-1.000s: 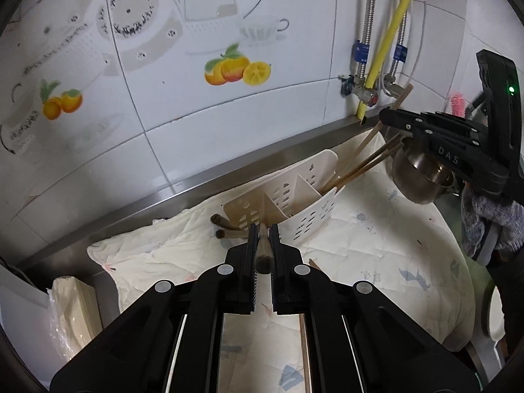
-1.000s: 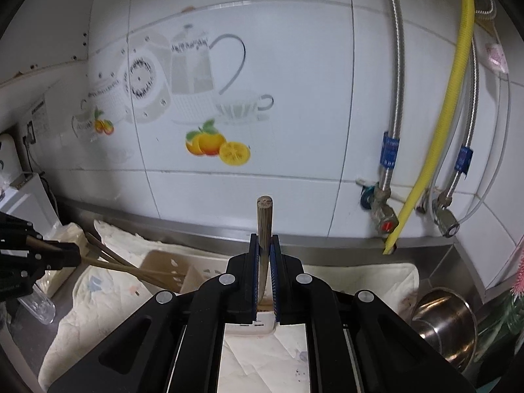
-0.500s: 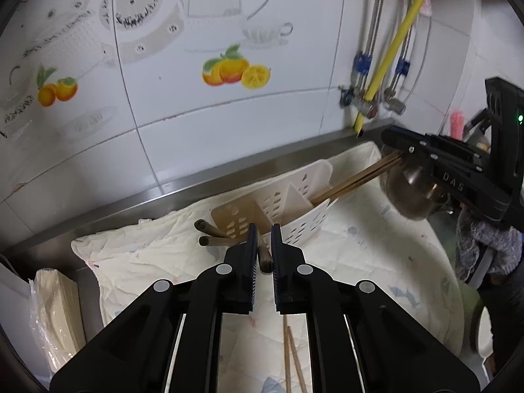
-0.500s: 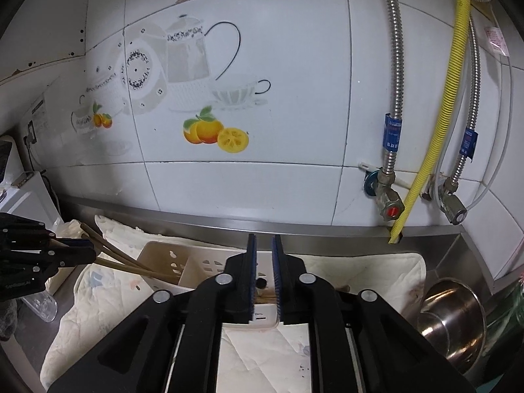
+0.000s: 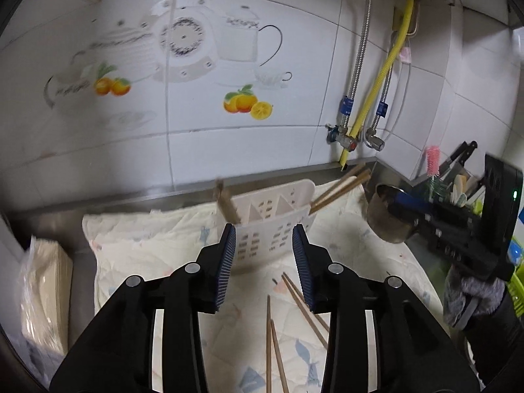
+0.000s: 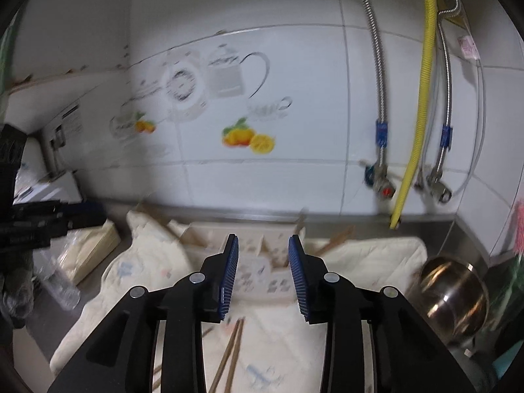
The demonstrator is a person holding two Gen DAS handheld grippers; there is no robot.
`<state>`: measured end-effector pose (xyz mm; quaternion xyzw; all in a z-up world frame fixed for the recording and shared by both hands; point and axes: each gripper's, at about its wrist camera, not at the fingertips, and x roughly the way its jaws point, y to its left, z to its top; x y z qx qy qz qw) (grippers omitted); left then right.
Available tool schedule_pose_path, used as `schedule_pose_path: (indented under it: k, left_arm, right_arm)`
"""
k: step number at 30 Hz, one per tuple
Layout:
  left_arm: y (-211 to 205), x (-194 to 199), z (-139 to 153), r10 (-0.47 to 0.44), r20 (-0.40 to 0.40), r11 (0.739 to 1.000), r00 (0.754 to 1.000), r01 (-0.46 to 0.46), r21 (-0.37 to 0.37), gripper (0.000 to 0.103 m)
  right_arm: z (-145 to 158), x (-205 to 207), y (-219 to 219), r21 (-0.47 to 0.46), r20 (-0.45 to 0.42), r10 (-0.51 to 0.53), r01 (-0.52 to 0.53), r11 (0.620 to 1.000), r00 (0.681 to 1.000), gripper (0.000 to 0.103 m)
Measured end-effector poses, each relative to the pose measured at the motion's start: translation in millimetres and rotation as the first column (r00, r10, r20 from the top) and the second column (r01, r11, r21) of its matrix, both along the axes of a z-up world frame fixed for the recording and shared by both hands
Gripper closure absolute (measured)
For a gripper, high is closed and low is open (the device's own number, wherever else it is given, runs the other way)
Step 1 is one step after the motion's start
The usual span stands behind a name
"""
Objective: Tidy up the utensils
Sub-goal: 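Open both grippers to release the chopsticks in the holder, then move both grippers back over the chopsticks on the mat, then close the right gripper on a chopstick while the left gripper grasps another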
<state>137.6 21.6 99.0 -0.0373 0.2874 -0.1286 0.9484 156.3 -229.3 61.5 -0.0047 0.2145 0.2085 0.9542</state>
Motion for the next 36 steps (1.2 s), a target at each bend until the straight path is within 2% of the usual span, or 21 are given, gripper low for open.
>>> schedule_pose_path:
  k: [3, 6, 11, 18, 22, 25, 36]
  left_arm:
    - [5, -21, -20, 0.017, -0.002, 1.0, 1.0, -0.017, -0.01, 0.066]
    - [9, -38, -42, 0.046, -0.011, 0.999, 0.999, -0.046, 0.009, 0.066]
    - [18, -61, -85, 0.097, -0.069, 0.995, 0.993, -0.097, 0.013, 0.066]
    - [29, -85, -137, 0.137, -0.156, 0.989, 0.978, -0.143, -0.028, 0.066]
    - [35, -95, -155, 0.15, -0.19, 0.985, 0.97, -0.163, -0.055, 0.066]
    - [35, -101, -163, 0.152, -0.203, 0.985, 0.967, -0.165, -0.048, 0.066]
    - [28, -109, -181, 0.134, -0.244, 0.988, 0.961, -0.149, -0.043, 0.066]
  right_arm:
    - [-16, -13, 4, -0.005, -0.02, 0.018, -0.018, 1.0, 1.0, 0.072]
    - [-50, -34, 13, -0.031, -0.065, 0.038, -0.04, 0.999, 0.997, 0.072]
    - [-105, -57, 26, -0.089, -0.138, 0.037, -0.049, 0.995, 0.99, 0.072]
    - [-168, -67, 34, -0.099, -0.274, 0.03, -0.059, 0.993, 0.961, 0.078]
    - [-186, -69, 36, -0.094, -0.312, 0.026, -0.058, 0.994, 0.95, 0.081]
    - [-193, -69, 37, -0.094, -0.324, 0.014, -0.047, 0.994, 0.946, 0.083]
    - [-203, -64, 36, -0.085, -0.362, -0.011, -0.021, 0.996, 0.932, 0.087]
